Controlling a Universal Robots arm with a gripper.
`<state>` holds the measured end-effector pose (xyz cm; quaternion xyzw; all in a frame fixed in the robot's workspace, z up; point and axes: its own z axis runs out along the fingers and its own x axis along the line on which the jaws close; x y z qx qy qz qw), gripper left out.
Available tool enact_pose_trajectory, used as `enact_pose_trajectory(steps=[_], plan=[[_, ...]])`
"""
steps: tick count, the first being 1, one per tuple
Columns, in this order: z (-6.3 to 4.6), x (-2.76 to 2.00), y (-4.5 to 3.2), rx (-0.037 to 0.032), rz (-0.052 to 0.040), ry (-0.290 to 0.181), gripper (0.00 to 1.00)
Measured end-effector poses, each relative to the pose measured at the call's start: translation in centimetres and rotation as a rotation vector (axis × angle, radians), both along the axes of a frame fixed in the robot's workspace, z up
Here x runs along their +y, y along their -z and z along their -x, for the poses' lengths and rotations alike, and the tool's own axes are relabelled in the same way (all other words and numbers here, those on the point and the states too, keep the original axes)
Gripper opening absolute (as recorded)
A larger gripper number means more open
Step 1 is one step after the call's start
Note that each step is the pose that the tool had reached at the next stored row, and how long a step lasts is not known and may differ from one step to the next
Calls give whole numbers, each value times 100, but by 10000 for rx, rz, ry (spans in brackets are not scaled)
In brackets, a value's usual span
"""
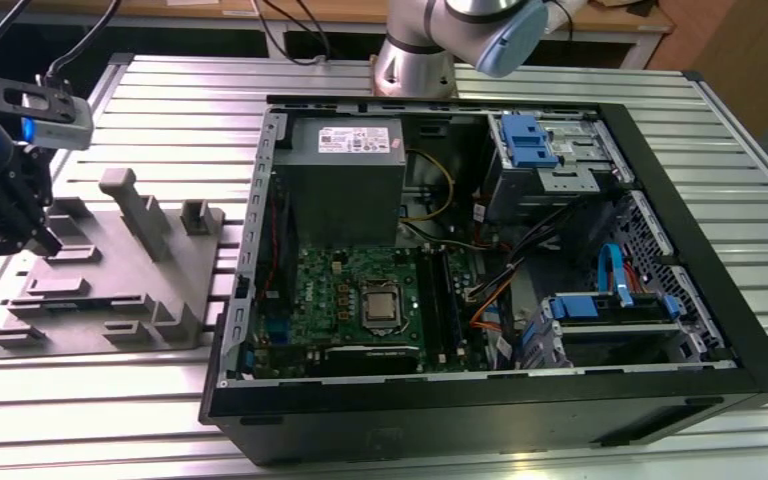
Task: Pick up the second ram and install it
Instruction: 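Pick up the second ram and move it above second insertion slot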
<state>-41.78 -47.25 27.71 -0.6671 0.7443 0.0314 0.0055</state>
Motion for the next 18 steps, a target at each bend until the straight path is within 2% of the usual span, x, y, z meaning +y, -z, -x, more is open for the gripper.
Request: enact_pose_trajectory(steps=[2, 13, 18], plan=[[3, -18, 24, 0, -27, 0, 11], [27, -105, 150, -1, -29, -37, 11], [28, -119, 204, 34, -27, -104, 11]])
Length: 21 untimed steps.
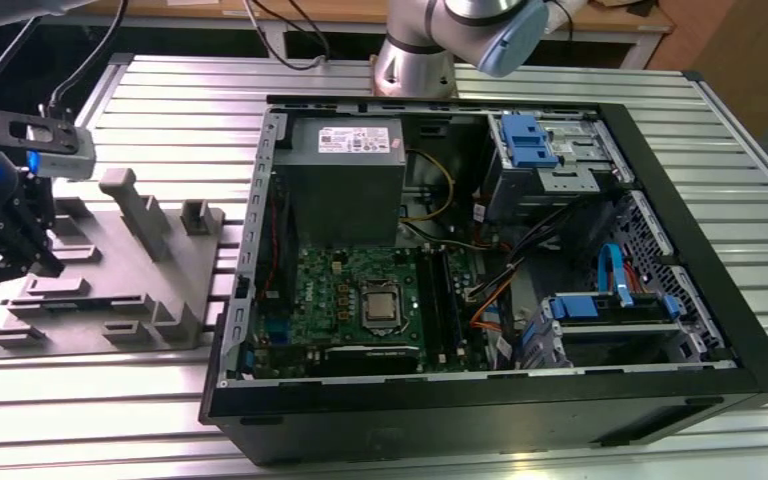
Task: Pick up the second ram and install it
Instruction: 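Pick up the second ram and move it above second insertion slot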
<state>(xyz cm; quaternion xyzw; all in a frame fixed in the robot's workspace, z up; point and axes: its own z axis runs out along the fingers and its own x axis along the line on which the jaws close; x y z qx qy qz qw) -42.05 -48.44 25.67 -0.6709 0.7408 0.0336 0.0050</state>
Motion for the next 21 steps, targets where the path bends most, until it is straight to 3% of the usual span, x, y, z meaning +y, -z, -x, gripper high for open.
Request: enact_pose_trajectory(steps=[8, 14, 21], plan=[[0, -3, 88, 160, 0, -275, 11], [0, -3, 142, 163, 3, -671, 11], [22, -3, 210, 158, 4, -816, 11]])
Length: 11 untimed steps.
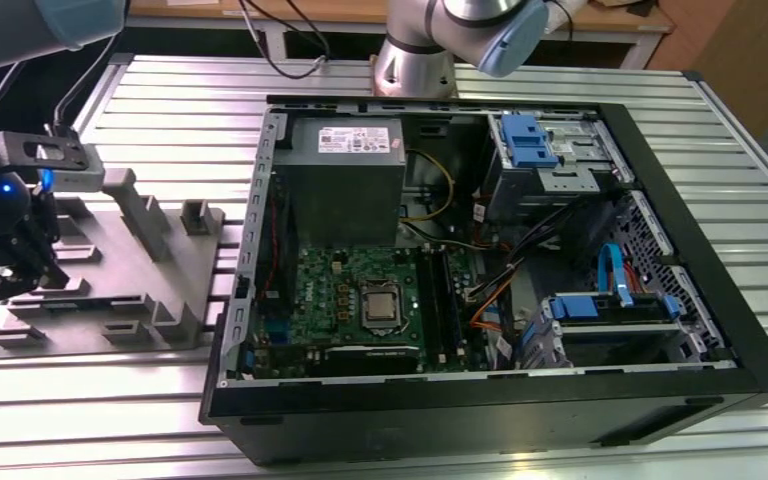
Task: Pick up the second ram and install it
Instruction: 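Pick up the second ram and move it above second insertion slot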
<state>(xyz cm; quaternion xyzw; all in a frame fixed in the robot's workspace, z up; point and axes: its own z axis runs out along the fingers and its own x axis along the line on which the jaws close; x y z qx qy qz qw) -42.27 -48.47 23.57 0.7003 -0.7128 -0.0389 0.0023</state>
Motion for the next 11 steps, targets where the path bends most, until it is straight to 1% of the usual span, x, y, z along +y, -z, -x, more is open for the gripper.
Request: enact_pose_trajectory(steps=[4, 11], plan=[[14, 0, 49, -23, -1, -92, 11], [31, 0, 151, -22, -1, -259, 11]])
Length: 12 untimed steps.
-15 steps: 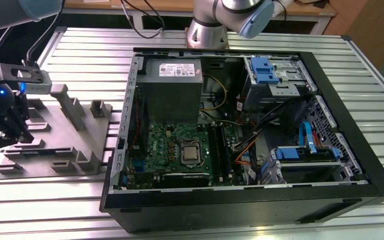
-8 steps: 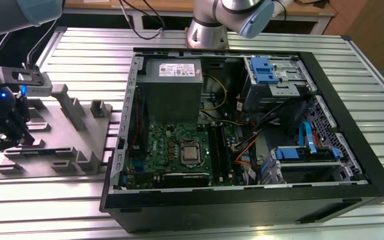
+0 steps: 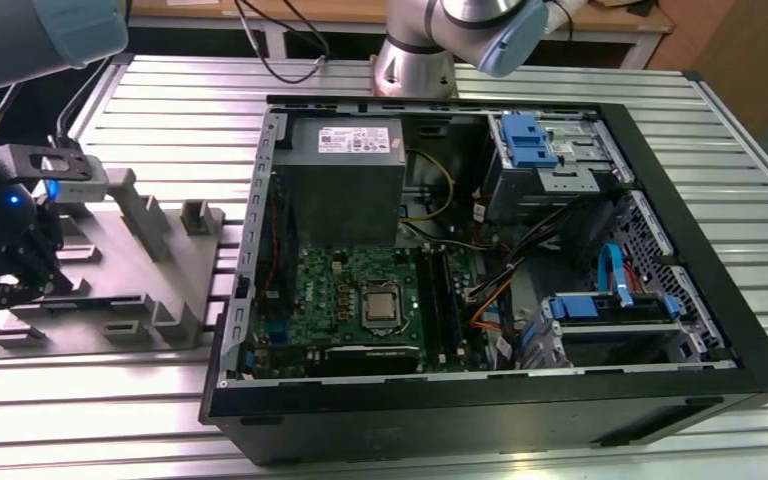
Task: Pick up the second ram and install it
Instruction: 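Pick up the second ram and move it above second insertion slot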
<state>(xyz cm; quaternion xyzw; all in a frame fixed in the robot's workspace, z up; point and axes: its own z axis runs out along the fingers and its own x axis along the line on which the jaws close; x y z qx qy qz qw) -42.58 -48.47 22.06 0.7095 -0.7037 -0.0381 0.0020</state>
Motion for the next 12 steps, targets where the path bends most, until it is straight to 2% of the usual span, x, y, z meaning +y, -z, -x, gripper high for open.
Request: enact_pose_trajectory(steps=[3, 12], plan=[[11, 0, 24, -1, 1, -56, 11], [22, 0, 26, -8, 0, -64, 11]])
